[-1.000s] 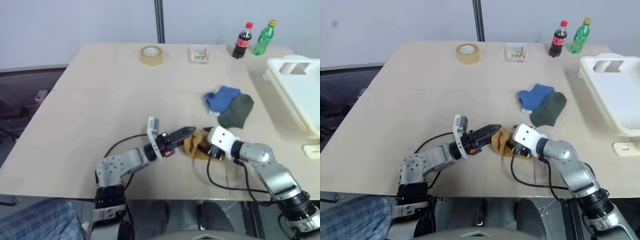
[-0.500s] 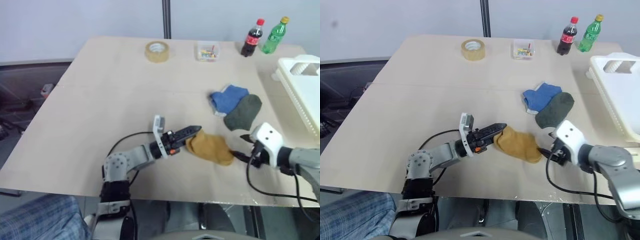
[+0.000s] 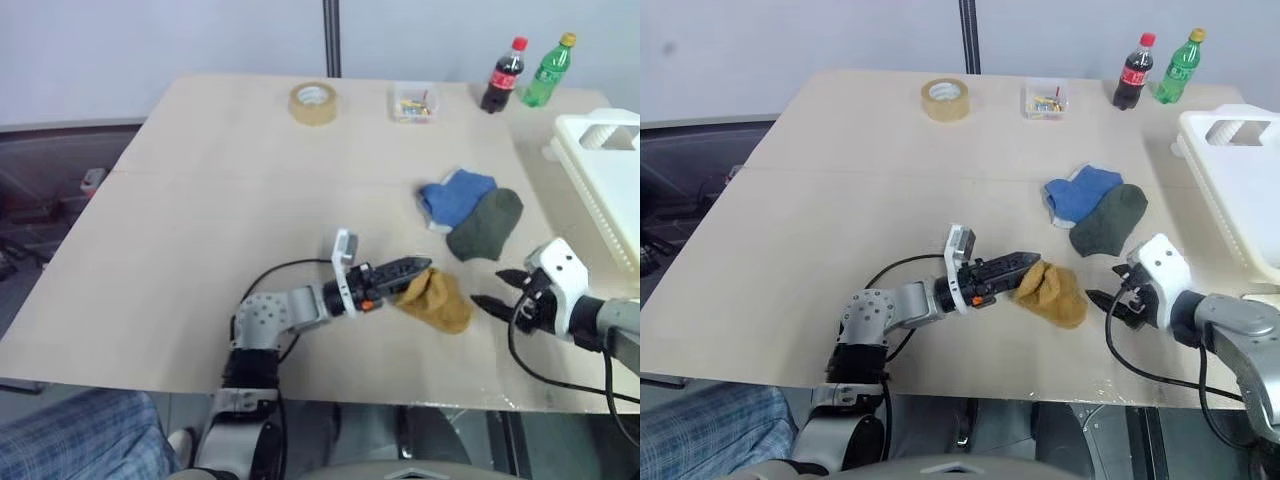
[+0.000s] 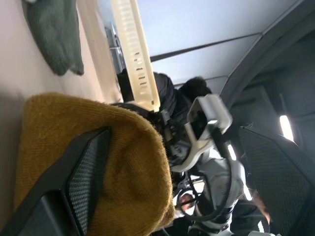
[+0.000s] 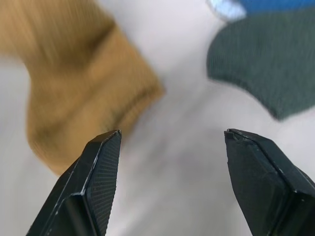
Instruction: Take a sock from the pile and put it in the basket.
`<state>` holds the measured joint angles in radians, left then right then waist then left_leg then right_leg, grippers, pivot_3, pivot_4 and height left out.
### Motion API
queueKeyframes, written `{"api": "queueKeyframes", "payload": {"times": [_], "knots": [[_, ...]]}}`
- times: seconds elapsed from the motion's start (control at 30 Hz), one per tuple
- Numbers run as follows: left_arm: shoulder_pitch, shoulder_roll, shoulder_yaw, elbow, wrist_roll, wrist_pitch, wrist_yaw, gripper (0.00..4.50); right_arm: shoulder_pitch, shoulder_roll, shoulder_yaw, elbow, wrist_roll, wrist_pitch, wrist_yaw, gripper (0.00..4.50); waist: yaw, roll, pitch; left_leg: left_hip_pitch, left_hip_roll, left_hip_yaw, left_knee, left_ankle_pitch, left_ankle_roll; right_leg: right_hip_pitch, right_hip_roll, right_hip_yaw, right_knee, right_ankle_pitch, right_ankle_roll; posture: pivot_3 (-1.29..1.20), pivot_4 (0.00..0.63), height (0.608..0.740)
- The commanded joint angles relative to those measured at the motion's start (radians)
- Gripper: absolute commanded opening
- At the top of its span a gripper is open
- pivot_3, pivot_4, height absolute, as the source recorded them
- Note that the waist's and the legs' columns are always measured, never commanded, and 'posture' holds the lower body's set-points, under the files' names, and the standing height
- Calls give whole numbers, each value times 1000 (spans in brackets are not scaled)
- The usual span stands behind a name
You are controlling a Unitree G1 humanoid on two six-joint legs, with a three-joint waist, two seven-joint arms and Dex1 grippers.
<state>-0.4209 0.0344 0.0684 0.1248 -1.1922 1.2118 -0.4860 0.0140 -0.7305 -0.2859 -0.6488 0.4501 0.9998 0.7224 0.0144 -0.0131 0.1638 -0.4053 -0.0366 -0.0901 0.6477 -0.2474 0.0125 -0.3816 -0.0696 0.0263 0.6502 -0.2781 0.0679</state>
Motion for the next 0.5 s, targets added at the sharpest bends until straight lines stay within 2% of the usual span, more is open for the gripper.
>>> {"api": "queueKeyframes", "payload": {"times": [0.03,0.17,0.33,0.4,0.5], "knots": [[-18,-4,-41,8,43,-8,-64,4446,-47,38,-92,-69,122,69,-31,3449,0,0,0,0,0,0,0,0,0,0,0,0,0,0,0,0,150,738],[-31,-4,-75,36,108,-35,-116,4446,-95,100,-102,-113,229,151,-94,3449,0,0,0,0,0,-1,0,0,0,0,0,-1,0,0,0,0,150,738],[-46,-24,-87,69,156,-61,-160,4446,-80,128,-16,-141,228,151,-171,3449,0,0,0,0,-1,-1,0,0,0,0,0,-1,1,0,0,0,150,738],[-49,-29,-88,78,170,-67,-174,4500,-80,127,14,-135,216,134,-192,4381,0,0,0,0,-1,-1,1,0,0,0,0,-1,1,0,0,0,150,738],[-52,-31,-86,83,182,-69,-186,4500,-96,145,36,-130,221,126,-220,4454,-1,0,0,0,-1,-1,1,0,0,0,0,-1,2,0,0,0,150,738]]}}
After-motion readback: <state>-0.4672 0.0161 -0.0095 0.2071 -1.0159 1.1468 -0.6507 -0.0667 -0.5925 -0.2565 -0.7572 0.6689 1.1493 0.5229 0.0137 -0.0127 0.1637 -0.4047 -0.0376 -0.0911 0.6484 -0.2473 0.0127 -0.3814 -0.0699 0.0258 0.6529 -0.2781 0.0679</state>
